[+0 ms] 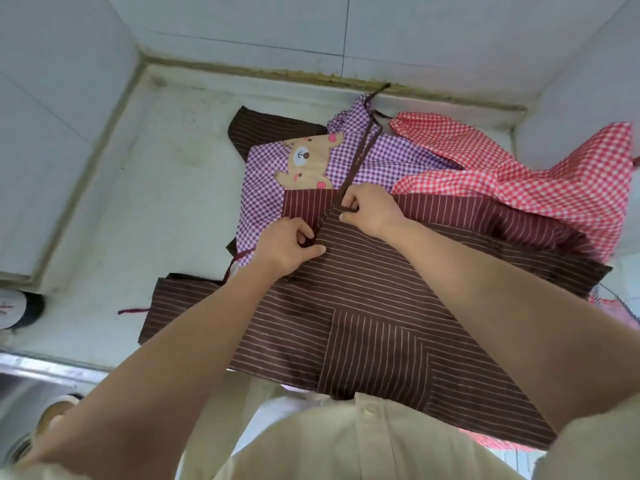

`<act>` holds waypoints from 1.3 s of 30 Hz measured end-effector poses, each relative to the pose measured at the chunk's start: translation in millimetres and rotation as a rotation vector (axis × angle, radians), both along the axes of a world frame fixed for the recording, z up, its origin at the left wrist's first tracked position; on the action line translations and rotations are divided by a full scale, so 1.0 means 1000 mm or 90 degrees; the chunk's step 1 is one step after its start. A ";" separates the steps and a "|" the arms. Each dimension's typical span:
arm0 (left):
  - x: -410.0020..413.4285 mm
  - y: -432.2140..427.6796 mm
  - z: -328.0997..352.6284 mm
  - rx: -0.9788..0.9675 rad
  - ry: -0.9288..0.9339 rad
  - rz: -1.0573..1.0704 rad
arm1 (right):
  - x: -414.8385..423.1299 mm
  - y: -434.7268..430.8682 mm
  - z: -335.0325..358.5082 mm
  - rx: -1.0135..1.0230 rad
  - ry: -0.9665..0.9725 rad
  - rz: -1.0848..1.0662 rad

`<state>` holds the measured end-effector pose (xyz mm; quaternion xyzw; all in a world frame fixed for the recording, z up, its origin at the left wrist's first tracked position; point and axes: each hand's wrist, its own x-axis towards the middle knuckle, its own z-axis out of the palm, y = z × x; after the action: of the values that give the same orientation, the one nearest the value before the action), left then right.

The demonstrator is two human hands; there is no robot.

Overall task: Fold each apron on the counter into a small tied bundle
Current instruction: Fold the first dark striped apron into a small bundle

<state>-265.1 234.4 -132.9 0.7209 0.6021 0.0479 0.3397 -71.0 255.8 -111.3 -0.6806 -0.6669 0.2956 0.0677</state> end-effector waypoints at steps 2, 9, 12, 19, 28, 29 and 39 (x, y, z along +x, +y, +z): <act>0.000 0.000 -0.001 -0.005 0.008 -0.018 | 0.001 0.001 -0.002 0.040 0.018 0.001; 0.005 -0.003 -0.010 0.028 0.012 0.065 | 0.008 0.000 -0.017 0.107 0.074 -0.095; 0.011 -0.006 -0.015 0.062 0.041 0.081 | 0.006 -0.001 -0.022 0.114 0.125 -0.122; 0.012 -0.010 -0.031 0.161 0.070 0.019 | -0.011 -0.060 -0.015 0.124 0.128 0.017; -0.053 -0.068 -0.043 0.398 0.115 -0.152 | -0.042 -0.131 -0.060 -0.010 -0.051 0.091; -0.065 -0.080 -0.045 0.392 0.128 -0.170 | -0.053 -0.136 -0.061 0.007 -0.060 0.073; -0.155 -0.132 -0.081 0.129 0.379 0.015 | -0.104 -0.166 -0.097 0.013 -0.256 0.189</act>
<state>-419.9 102.0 -214.4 0.7263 0.6758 -0.1013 0.0742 -174.9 90.0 -208.0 -0.6195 -0.7627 0.1540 -0.1036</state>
